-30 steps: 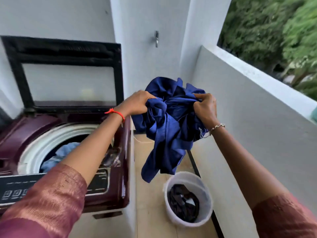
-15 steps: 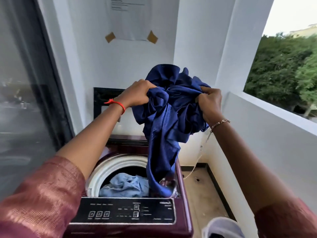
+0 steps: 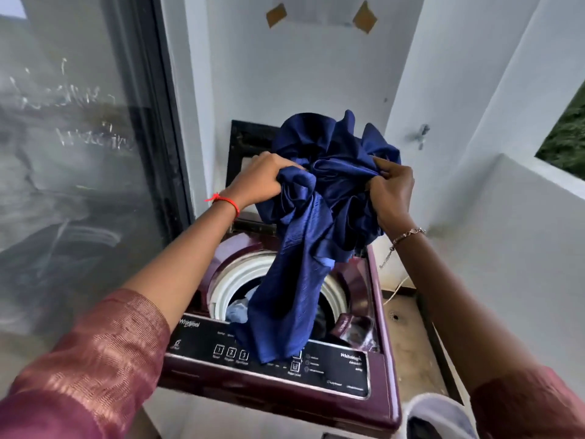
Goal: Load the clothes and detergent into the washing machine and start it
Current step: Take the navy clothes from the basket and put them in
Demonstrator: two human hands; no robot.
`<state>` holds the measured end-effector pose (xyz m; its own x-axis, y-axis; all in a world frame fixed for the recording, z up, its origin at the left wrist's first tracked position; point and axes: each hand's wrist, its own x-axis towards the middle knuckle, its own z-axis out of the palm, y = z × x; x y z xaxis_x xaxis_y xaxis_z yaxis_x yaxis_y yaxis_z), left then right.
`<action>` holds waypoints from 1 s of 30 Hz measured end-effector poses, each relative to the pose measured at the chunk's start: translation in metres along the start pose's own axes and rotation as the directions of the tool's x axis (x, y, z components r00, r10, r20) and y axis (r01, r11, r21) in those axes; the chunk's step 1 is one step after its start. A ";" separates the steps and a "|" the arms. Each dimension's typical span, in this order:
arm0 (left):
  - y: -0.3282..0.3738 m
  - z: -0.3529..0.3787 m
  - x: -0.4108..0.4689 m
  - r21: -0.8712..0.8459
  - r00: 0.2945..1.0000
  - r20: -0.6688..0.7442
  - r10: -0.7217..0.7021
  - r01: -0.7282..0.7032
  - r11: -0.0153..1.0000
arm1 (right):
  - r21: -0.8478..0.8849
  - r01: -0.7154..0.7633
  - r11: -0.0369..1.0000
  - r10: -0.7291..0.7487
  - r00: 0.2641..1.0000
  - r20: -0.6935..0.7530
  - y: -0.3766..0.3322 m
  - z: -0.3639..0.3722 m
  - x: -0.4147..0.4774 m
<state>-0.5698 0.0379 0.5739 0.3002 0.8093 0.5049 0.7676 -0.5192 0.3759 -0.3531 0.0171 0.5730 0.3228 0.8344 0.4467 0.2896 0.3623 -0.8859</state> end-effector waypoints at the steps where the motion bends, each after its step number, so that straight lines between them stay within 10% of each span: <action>1: -0.008 0.010 -0.007 -0.011 1.000 0.006 -0.018 0.018 1.000 | -0.003 -0.015 1.000 0.015 1.000 0.024 0.014 0.007 -0.003; 16: -0.113 0.163 -0.112 0.143 0.892 0.300 -0.338 0.308 0.941 | -0.429 -0.196 0.882 0.369 0.853 0.369 0.202 0.070 -0.077; 23: -0.153 0.209 -0.138 0.371 0.500 0.694 -0.518 0.369 0.852 | -0.757 0.107 0.645 0.680 0.371 0.632 0.275 0.081 -0.084; 30: -0.159 0.235 -0.143 0.324 0.286 0.827 -0.484 0.460 0.826 | -0.773 0.222 0.594 0.747 0.205 0.633 0.302 0.083 -0.094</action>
<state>-0.6016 0.0696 0.2594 0.1829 0.7102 -0.6798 0.9561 0.0326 0.2913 -0.3711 0.0827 0.2531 -0.2877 0.7044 -0.6489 0.9403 0.0790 -0.3311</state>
